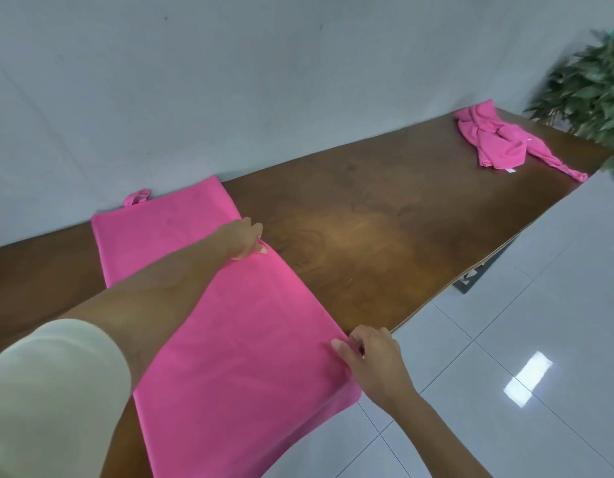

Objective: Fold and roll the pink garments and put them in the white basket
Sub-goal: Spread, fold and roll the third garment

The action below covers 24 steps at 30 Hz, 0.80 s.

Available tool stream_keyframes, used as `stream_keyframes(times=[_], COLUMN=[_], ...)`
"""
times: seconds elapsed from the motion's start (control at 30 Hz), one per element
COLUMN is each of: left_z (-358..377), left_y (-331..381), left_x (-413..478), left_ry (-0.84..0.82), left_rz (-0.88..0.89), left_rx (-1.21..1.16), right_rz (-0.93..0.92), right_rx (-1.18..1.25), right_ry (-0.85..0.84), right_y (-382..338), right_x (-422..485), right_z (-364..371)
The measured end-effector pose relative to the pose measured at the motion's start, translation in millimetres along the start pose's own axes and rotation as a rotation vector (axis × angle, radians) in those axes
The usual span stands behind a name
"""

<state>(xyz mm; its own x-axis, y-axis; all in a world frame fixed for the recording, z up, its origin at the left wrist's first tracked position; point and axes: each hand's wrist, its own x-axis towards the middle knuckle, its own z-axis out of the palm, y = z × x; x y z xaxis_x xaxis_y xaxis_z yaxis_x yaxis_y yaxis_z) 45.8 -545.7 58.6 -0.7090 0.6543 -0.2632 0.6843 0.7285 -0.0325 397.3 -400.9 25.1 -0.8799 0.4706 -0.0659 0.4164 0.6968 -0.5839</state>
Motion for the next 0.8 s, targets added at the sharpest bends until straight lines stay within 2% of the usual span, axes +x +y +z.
stream_keyframes(times=[0.17, 0.37, 0.6, 0.8], left_z=[0, -8, -19, -31], left_y=[-10, -23, -40, -57], left_x=[-9, -25, -47, -69], left_ry=[-0.007, 0.054, 0.115, 0.151], left_rz=[-0.073, -0.061, -0.022, 0.009], left_rx=[-0.041, -0.071, -0.092, -0.123], right_rz=[-0.022, 0.113, 0.200, 0.163], right_rx=[0.044, 0.175, 0.027, -0.107], right_ry=[0.017, 0.048, 0.178, 0.281], right_y=[13, 38, 39, 14], right_x=[-25, -65, -95, -126], right_z=[3, 24, 35, 25])
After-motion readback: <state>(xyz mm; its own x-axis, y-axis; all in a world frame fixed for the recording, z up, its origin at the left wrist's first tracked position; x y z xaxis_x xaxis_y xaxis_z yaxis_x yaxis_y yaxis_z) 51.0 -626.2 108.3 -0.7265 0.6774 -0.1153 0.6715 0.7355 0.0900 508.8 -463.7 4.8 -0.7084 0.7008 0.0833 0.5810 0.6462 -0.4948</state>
